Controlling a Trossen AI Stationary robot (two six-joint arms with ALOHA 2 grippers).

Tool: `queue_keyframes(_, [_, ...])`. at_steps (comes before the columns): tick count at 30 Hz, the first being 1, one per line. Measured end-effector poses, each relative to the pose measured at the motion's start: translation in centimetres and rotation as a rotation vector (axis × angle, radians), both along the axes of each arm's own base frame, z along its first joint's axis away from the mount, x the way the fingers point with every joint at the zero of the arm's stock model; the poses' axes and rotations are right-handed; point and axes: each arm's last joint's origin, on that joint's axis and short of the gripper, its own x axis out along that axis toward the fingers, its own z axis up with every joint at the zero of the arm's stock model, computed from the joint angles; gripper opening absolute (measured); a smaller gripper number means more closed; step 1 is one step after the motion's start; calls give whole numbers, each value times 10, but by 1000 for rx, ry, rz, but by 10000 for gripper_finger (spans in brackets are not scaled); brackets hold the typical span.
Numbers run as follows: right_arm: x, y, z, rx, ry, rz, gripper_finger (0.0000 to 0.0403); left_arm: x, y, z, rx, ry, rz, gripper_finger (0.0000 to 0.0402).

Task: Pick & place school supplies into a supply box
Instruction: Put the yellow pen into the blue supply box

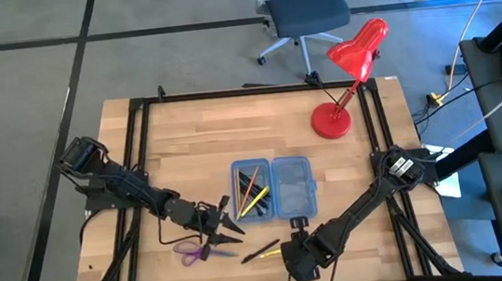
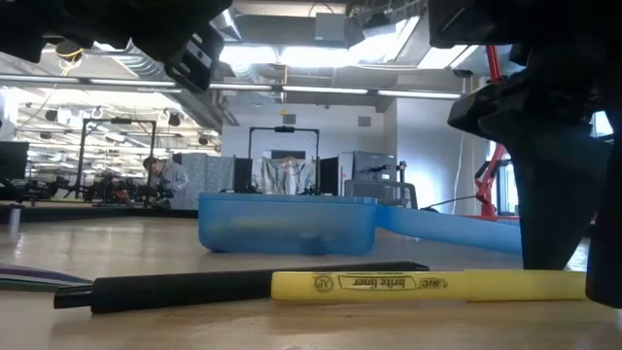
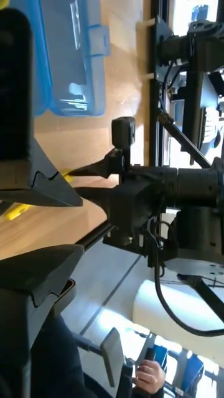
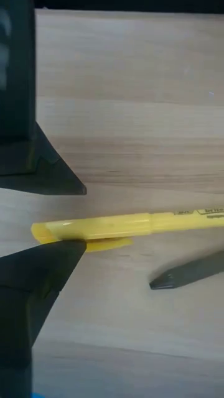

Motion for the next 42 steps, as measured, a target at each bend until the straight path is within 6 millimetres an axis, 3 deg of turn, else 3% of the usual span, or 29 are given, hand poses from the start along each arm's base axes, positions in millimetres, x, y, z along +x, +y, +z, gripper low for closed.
queue_keyframes(22, [5, 2, 0, -13, -74, -19, 130, 0, -1, 0, 2, -1, 0, 104])
queue_keyframes(27, [5, 2, 0, 11, -52, -26, 110, 0, -1, 0, 2, -2, 0, 102])
queue_keyframes(32, [4, 1, -2, -73, -95, 14, 86, 0, -1, 0, 2, -1, 0, 101])
queue_keyframes(42, [1, -2, -14, -106, -72, 47, 77, 0, -1, 0, 2, -1, 0, 101])
